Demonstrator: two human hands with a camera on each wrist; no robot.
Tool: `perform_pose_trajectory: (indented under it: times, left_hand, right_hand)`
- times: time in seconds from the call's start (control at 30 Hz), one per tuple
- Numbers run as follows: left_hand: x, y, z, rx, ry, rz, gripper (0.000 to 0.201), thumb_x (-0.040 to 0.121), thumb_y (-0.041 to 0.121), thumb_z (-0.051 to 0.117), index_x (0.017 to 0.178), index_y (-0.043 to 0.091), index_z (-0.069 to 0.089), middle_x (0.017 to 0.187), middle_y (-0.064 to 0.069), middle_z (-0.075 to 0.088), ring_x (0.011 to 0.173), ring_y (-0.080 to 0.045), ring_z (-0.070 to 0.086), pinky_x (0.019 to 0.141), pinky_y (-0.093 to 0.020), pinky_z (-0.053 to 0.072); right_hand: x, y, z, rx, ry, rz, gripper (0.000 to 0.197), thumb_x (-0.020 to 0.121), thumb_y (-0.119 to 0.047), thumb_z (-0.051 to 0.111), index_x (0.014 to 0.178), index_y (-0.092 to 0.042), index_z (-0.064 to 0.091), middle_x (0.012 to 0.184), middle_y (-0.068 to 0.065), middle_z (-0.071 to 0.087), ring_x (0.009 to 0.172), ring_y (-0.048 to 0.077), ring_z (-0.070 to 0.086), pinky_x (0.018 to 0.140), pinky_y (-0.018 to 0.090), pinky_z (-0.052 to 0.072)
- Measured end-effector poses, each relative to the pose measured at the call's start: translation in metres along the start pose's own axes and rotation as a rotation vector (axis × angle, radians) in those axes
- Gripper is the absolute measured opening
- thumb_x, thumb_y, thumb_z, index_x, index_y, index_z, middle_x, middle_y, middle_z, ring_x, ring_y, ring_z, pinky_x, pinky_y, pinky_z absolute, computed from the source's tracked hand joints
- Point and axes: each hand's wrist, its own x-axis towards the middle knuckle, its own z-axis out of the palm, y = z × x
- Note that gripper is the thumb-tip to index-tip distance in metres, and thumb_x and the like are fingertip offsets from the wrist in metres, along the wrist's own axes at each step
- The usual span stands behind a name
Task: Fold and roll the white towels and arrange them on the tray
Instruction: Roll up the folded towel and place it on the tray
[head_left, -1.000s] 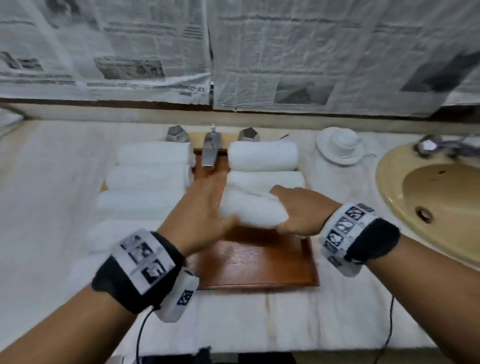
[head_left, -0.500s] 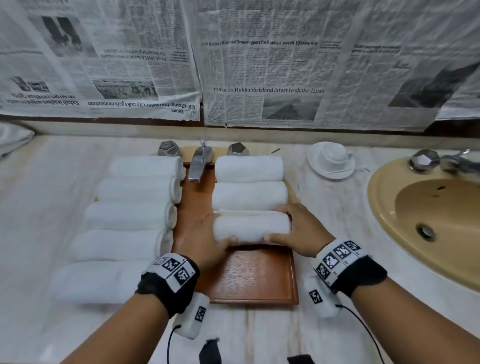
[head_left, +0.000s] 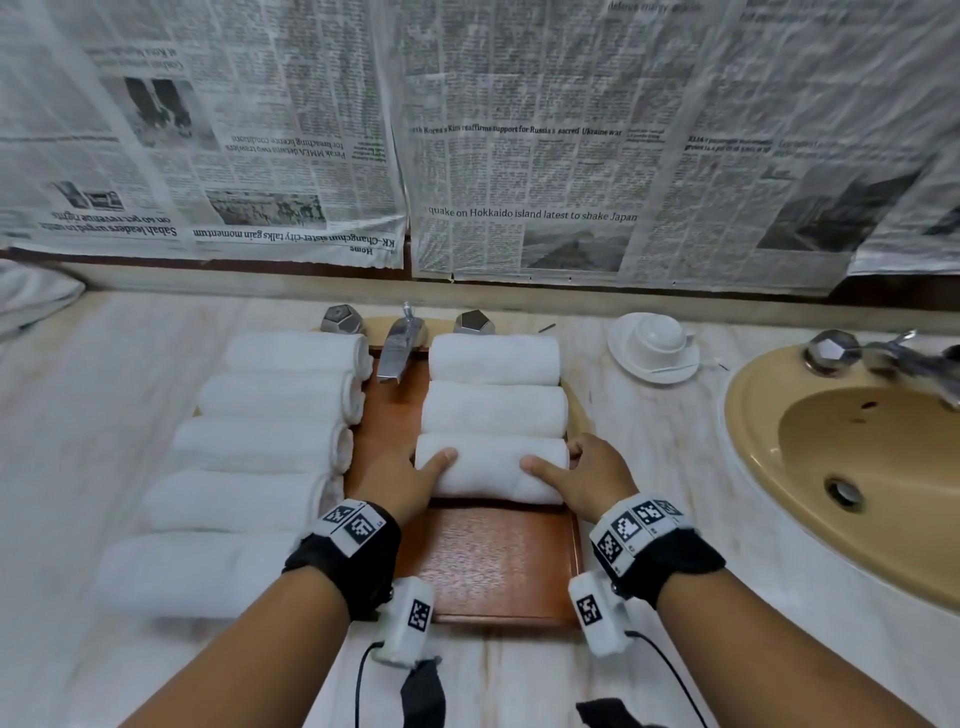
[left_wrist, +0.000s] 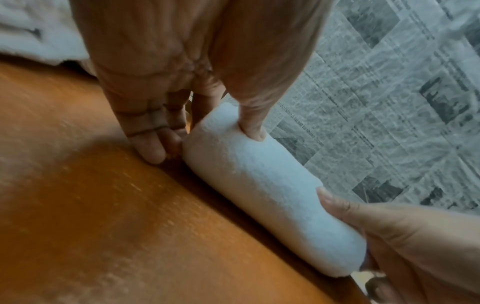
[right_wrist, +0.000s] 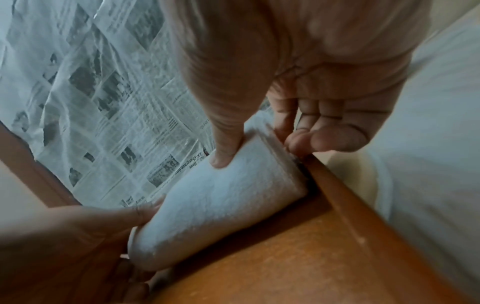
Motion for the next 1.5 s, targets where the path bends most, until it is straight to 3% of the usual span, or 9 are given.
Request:
perform_pose_trajectory:
  times: [0.2, 0.37, 0.47, 0.57, 0.77, 0.93, 1.27, 1.4, 1.5]
  left_hand:
    - [-0.003, 0.005, -0.001, 0.002, 0.007, -0.010, 0.057, 0.093, 0.055, 0.055, 0.128, 0.011, 0.061, 0.123, -0.010, 0.066, 0.112, -0.027, 0.060, 0.091, -0.027, 0.040]
    - [-0.010, -0.001, 0.000, -0.001, 0.051, -0.029, 0.058, 0.088, 0.058, 0.060, 0.121, 0.011, 0.063, 0.111, -0.007, 0.069, 0.093, -0.020, 0.060, 0.083, -0.029, 0.044]
    - [-0.011, -0.002, 0.002, 0.049, 0.073, -0.030, 0.062, 0.087, 0.061, 0.059, 0.122, 0.010, 0.063, 0.111, -0.009, 0.070, 0.098, -0.025, 0.063, 0.083, -0.030, 0.045]
    - [-0.010, 0.001, 0.003, 0.070, 0.079, -0.053, 0.066, 0.087, 0.063, 0.058, 0.124, 0.008, 0.061, 0.116, -0.011, 0.068, 0.104, -0.029, 0.063, 0.086, -0.032, 0.047]
    - [-0.014, 0.009, 0.001, 0.254, 0.258, 0.186, 0.059, 0.086, 0.057, 0.060, 0.130, 0.020, 0.047, 0.126, -0.009, 0.057, 0.111, -0.028, 0.058, 0.095, -0.039, 0.049]
    - [-0.022, 0.011, 0.005, 0.597, 0.298, 0.517, 0.006, 0.086, 0.009, 0.063, 0.091, 0.010, 0.065, 0.100, -0.010, 0.058, 0.090, -0.034, 0.055, 0.064, -0.043, 0.051]
    - [-0.017, 0.013, -0.001, 0.640, 0.086, 0.460, 0.017, 0.088, 0.006, 0.051, 0.099, 0.011, 0.063, 0.097, -0.006, 0.063, 0.092, -0.029, 0.063, 0.078, -0.040, 0.051]
    - [-0.023, 0.015, -0.006, 0.511, 0.105, 0.406, 0.033, 0.090, 0.027, 0.065, 0.121, 0.015, 0.060, 0.131, -0.001, 0.053, 0.115, -0.022, 0.056, 0.099, -0.029, 0.042]
    - [-0.030, 0.005, -0.006, 0.403, 0.189, 0.300, 0.044, 0.084, 0.029, 0.072, 0.123, 0.021, 0.052, 0.133, -0.004, 0.050, 0.112, -0.021, 0.055, 0.089, -0.027, 0.042]
  right_hand:
    - [-0.004, -0.005, -0.003, -0.060, -0.007, -0.030, 0.051, 0.077, -0.058, 0.075, 0.106, -0.021, 0.055, 0.090, -0.011, 0.058, 0.078, 0.006, 0.055, 0.063, 0.023, 0.041]
    - [-0.020, 0.005, 0.006, -0.168, 0.219, -0.227, 0.059, 0.077, -0.047, 0.077, 0.121, -0.025, 0.045, 0.111, -0.004, 0.043, 0.092, 0.009, 0.043, 0.077, 0.024, 0.042]
    - [-0.030, 0.012, 0.013, -0.315, 0.254, -0.469, 0.027, 0.085, -0.020, 0.071, 0.110, -0.020, 0.061, 0.114, -0.002, 0.048, 0.099, 0.016, 0.049, 0.086, 0.033, 0.049]
    - [-0.034, 0.017, 0.020, -0.398, 0.268, -0.599, 0.022, 0.085, -0.004, 0.065, 0.102, -0.016, 0.072, 0.104, -0.002, 0.058, 0.095, 0.020, 0.054, 0.077, 0.040, 0.052]
    - [-0.033, 0.015, 0.014, -0.460, 0.225, -0.562, 0.042, 0.083, 0.004, 0.060, 0.115, -0.022, 0.067, 0.117, -0.006, 0.059, 0.105, 0.019, 0.054, 0.085, 0.033, 0.048]
    - [-0.032, 0.016, 0.012, -0.450, 0.198, -0.526, 0.046, 0.086, 0.004, 0.056, 0.122, -0.023, 0.064, 0.124, -0.007, 0.058, 0.111, 0.019, 0.051, 0.091, 0.034, 0.047]
    - [-0.032, 0.021, 0.001, -0.419, 0.050, -0.532, 0.054, 0.085, -0.001, 0.053, 0.133, -0.026, 0.059, 0.134, -0.008, 0.052, 0.117, 0.020, 0.050, 0.101, 0.033, 0.043]
    - [-0.032, 0.020, -0.006, -0.406, 0.053, -0.534, 0.051, 0.086, -0.008, 0.057, 0.134, -0.026, 0.058, 0.137, -0.006, 0.046, 0.120, 0.019, 0.047, 0.103, 0.037, 0.044]
    - [-0.033, 0.029, -0.003, -0.365, 0.100, -0.484, 0.054, 0.086, -0.009, 0.059, 0.136, -0.028, 0.054, 0.144, -0.003, 0.037, 0.122, 0.021, 0.048, 0.102, 0.038, 0.046]
